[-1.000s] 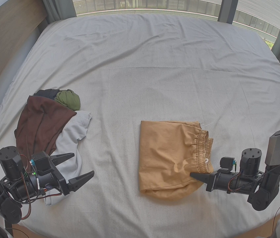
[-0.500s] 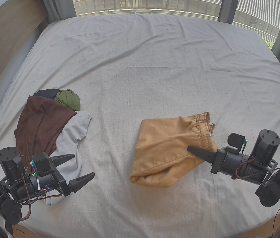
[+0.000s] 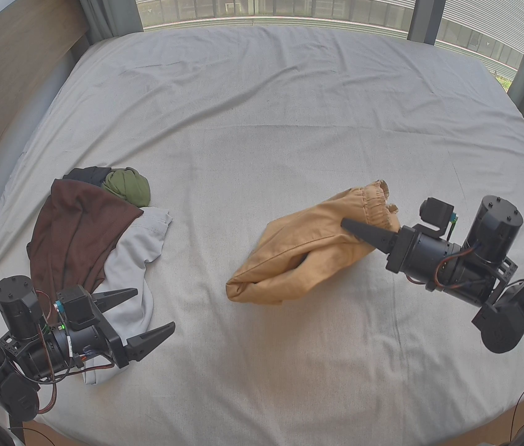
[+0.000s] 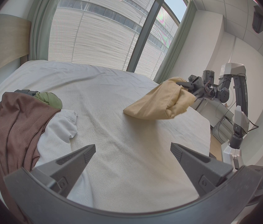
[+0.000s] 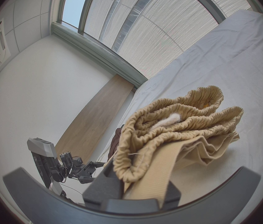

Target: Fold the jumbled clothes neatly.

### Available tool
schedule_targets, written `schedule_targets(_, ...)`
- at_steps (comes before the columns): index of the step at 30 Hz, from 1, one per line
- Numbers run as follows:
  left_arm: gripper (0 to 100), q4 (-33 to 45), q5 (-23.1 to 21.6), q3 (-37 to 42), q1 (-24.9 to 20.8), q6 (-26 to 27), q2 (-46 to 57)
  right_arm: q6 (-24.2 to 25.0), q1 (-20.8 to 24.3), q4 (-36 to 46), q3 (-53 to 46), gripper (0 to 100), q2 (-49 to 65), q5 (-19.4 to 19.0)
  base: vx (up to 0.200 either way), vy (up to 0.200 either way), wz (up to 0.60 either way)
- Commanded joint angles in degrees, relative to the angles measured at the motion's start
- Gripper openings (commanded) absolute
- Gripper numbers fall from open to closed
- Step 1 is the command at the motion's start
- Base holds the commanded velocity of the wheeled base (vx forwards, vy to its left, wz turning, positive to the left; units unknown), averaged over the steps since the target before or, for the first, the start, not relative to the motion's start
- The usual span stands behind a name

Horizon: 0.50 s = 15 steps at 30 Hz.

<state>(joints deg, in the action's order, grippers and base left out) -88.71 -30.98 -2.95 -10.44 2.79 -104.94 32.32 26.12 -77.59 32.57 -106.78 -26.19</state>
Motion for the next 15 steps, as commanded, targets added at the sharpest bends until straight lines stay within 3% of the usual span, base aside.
schedule_targets(1, 100, -0.06, 0.04, 0.05, 0.06, 0.02, 0.00, 0.29, -0.11, 5.87, 7.59, 0, 1.40, -0.09, 0.000, 0.000, 0.00)
schedule_targets(15, 100, -0.06, 0.04, 0.31, -0.02, 0.02, -0.18, 2.93, -2.04, 18.97, 26.58, 0, -0.54, -0.27, 0.000, 0.000, 0.00)
